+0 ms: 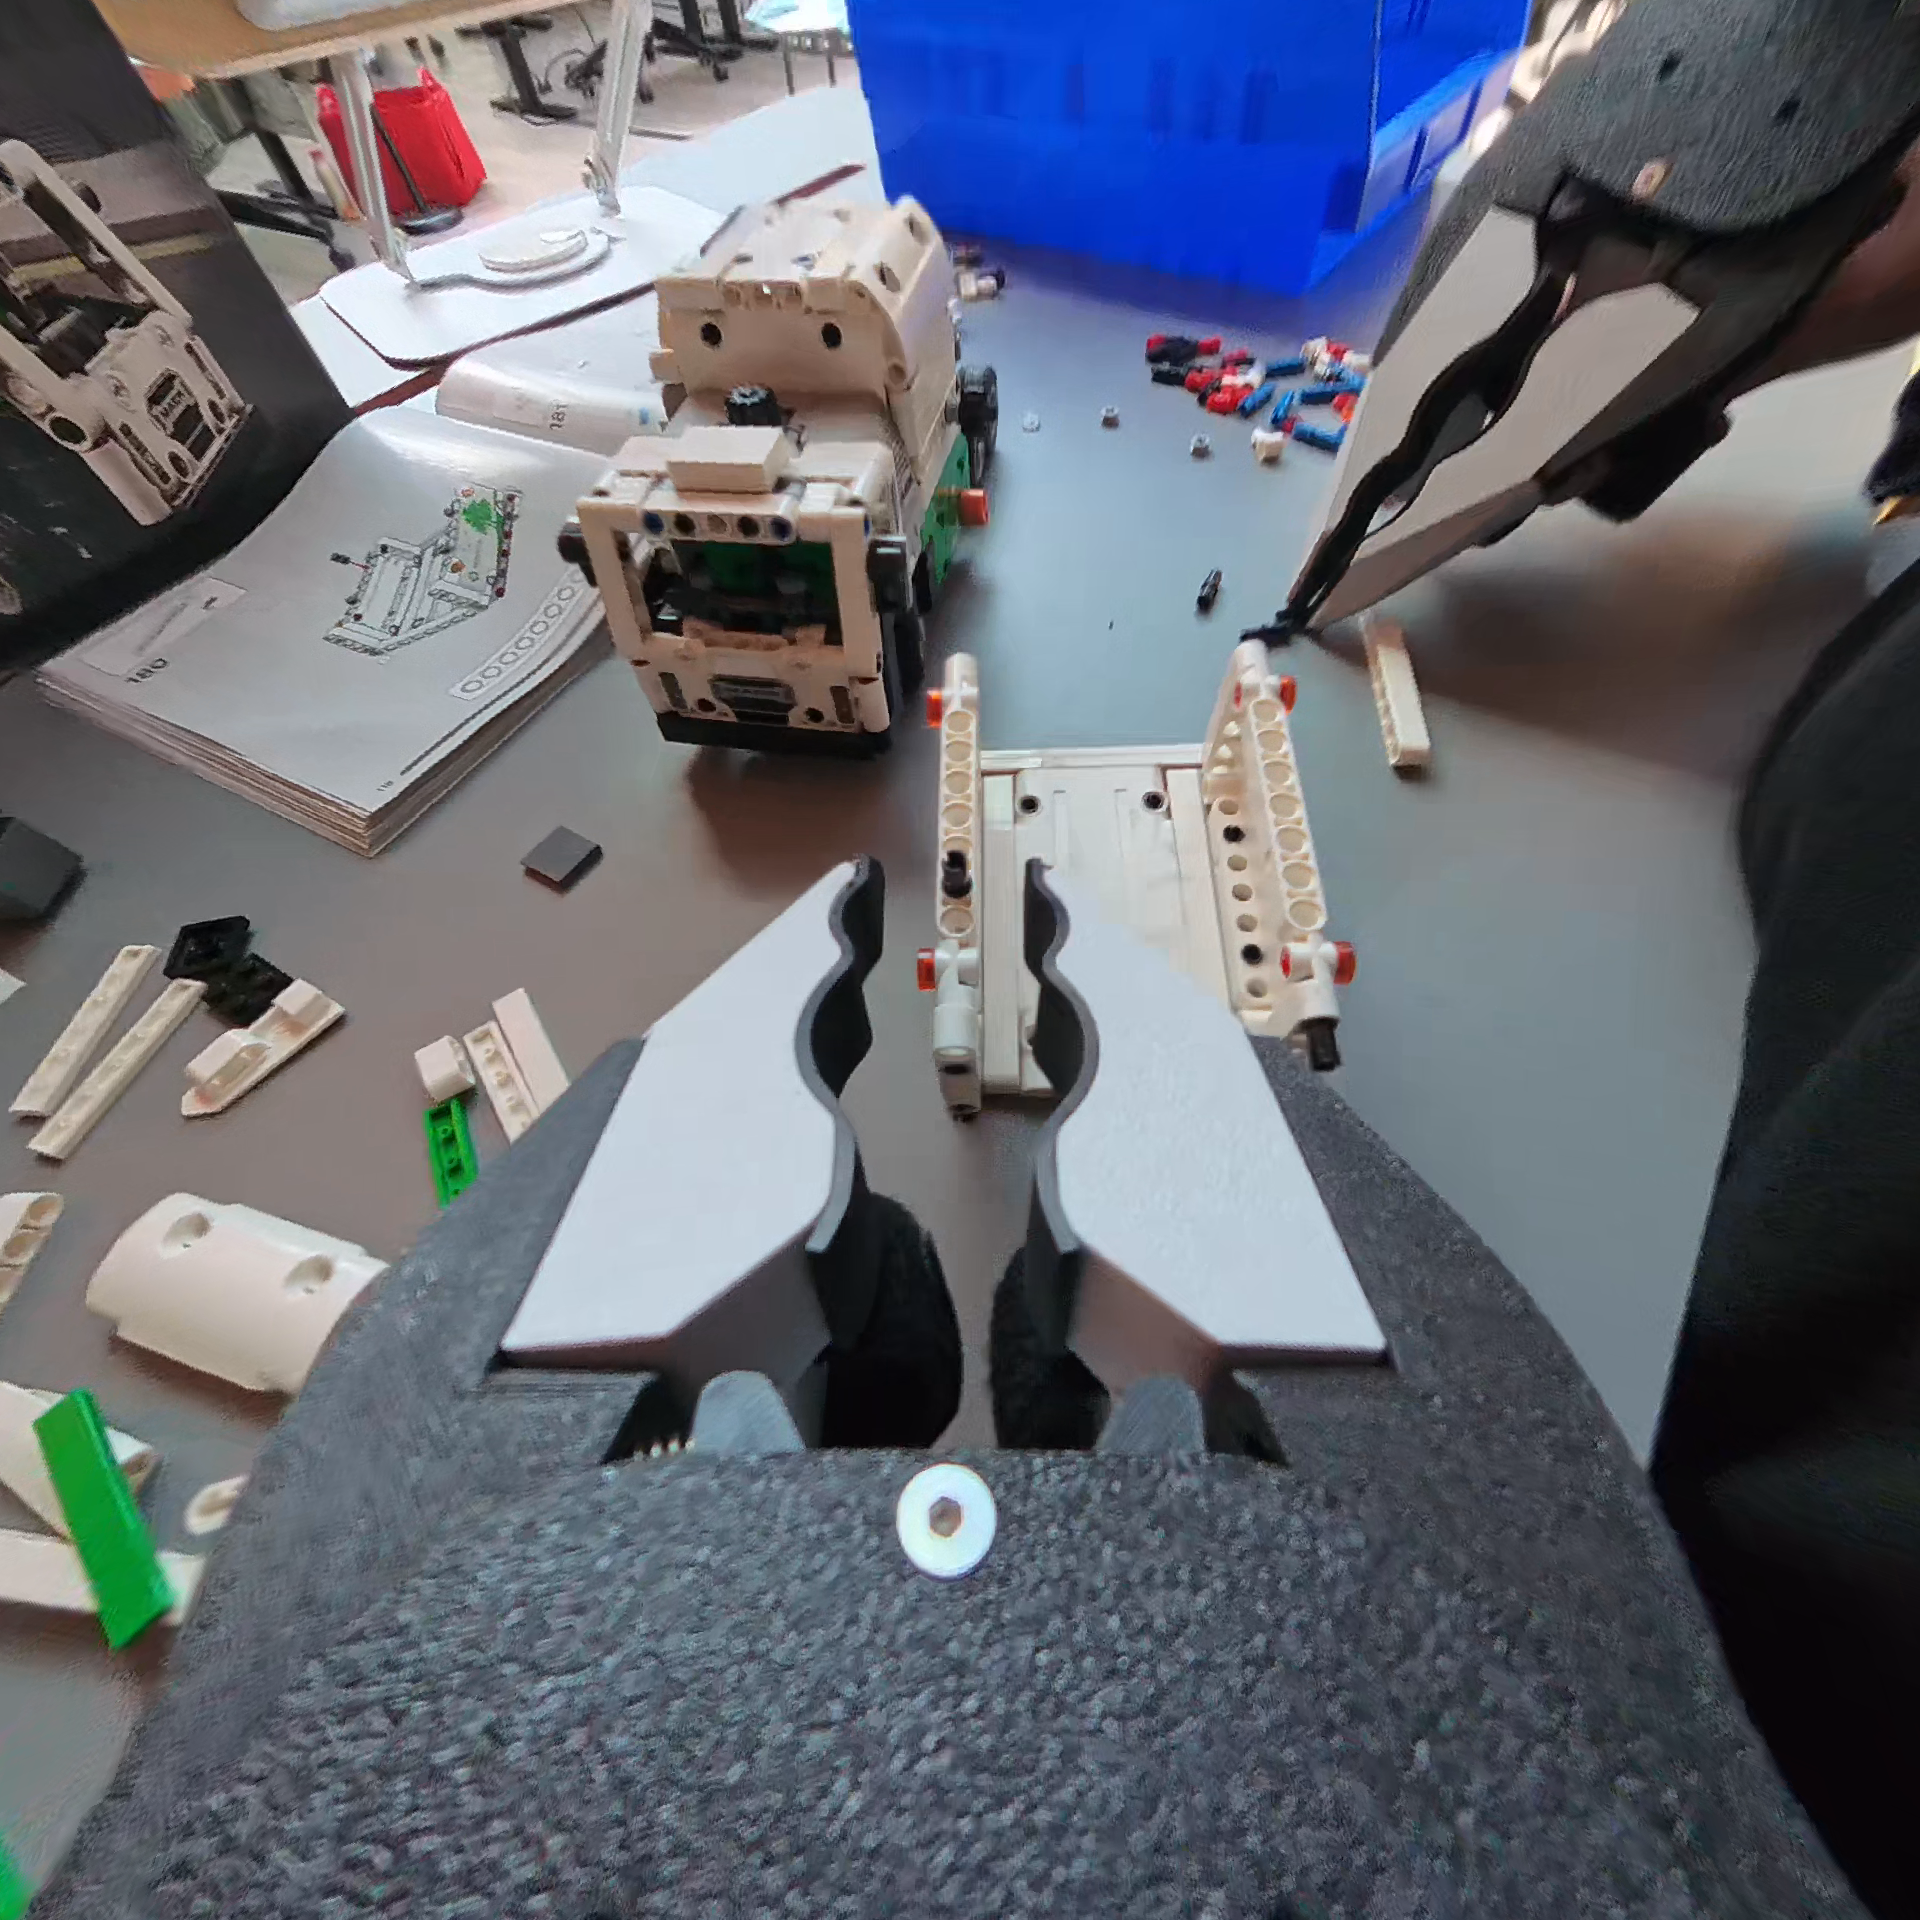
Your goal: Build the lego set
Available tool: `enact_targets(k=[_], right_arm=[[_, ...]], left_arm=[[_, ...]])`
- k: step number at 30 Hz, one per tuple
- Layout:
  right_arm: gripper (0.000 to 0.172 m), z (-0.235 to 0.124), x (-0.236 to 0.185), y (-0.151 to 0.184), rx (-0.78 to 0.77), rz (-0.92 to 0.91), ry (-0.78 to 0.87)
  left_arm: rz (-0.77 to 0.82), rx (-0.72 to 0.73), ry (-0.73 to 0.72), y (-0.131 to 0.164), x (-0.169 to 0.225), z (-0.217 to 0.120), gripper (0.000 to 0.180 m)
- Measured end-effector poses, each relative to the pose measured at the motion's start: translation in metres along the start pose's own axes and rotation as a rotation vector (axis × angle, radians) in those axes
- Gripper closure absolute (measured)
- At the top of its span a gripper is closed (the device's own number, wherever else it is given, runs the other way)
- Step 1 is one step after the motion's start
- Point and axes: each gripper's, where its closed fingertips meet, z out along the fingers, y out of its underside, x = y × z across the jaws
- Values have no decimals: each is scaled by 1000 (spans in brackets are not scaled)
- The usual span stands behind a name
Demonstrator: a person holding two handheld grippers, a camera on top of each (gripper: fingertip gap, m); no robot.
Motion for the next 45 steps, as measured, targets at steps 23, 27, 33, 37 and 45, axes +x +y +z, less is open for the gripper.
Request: enact_targets(k=[23,27,33,37,45], right_arm=[[168,-55,-51,-164,643,-433,170],[168,-54,-53,-163,645,-444,174],[168,-76,-58,-176,822,-424,184],[167,-86,-59,-185,909,-379,149],[167,-92,-63,-190,961,-368,126]], left_arm=[[-582,218,492,-109,57,-9,177],[-605,217,515,-107,58,-10,178],[-784,330,695,-128,62,-24,178],[-912,393,814,-138,62,-31,179],[-1031,427,946,-143,63,-38,178]])
